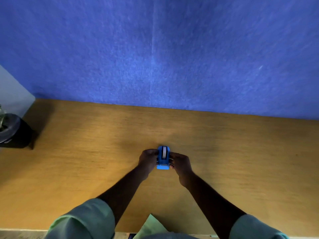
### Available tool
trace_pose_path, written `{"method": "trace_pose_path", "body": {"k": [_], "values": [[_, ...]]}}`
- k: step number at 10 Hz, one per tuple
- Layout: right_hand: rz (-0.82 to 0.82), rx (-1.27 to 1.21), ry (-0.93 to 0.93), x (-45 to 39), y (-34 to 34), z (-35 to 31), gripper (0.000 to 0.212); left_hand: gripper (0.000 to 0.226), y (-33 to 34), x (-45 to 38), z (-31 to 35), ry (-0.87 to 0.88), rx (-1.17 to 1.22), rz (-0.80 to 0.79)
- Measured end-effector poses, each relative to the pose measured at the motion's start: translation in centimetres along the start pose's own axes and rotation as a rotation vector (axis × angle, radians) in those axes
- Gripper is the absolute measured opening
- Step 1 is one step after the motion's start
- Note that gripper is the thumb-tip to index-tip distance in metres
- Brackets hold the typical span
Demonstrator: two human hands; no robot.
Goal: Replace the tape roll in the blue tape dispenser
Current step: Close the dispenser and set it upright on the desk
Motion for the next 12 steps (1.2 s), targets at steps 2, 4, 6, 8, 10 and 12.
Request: {"method": "trace_pose_path", "body": {"k": [2,4,6,8,10,12], "values": [[0.006,-0.017,-0.022,-2.7,0.5,-2.9,0.039,0.031,0.6,-2.5,3.1,0.024,-0.018,0.011],[0.008,-0.003,-0.053,-6.4,0.8,-5.8,0.042,0.034,1.4,-5.2,6.1,0.063,-0.045,0.013],[0.005,0.037,-0.038,-9.2,1.4,-6.9,0.037,0.026,1.9,-7.5,7.9,0.061,-0.082,0.009],[0.010,0.050,-0.026,-9.9,1.5,-6.4,0.032,0.020,1.6,-8.8,7.2,0.051,-0.068,-0.001],[0.010,0.050,-0.039,-9.4,1.4,-6.9,0.030,0.029,1.3,-8.4,7.2,0.073,-0.090,-0.007],[0.002,0.115,-0.078,-8.1,1.0,-7.0,0.028,0.034,0.7,-5.7,7.5,0.231,-0.415,0.037]]}}
Point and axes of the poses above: each hand's wrist, its own x-axis away from the middle knuckle, its own y-axis out of the palm, z = x × y, the point moved 2 cm from there along -x, towards the middle knuckle, and after that the axes turned 2 degrees about -y, right-handed, at the moved point
